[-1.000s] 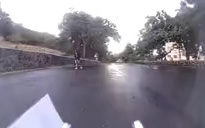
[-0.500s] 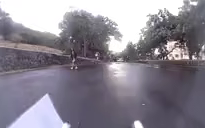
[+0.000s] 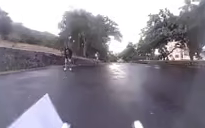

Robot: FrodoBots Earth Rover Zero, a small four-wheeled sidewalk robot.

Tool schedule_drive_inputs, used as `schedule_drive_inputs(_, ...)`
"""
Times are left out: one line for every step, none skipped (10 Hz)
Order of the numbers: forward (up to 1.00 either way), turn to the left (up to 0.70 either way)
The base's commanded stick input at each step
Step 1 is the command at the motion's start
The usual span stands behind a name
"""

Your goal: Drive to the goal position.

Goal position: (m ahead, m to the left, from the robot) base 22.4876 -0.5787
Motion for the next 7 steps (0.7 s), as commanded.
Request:
schedule_drive_inputs(0.5,-0.11)
schedule_drive_inputs(0.5,-0.31)
schedule_drive_inputs(0.5,-0.41)
schedule_drive_inputs(0.5,-0.12)
schedule_drive_inputs(0.5,-0.03)
schedule_drive_inputs(0.5,0.0)
schedule_drive_inputs(0.5,0.0)
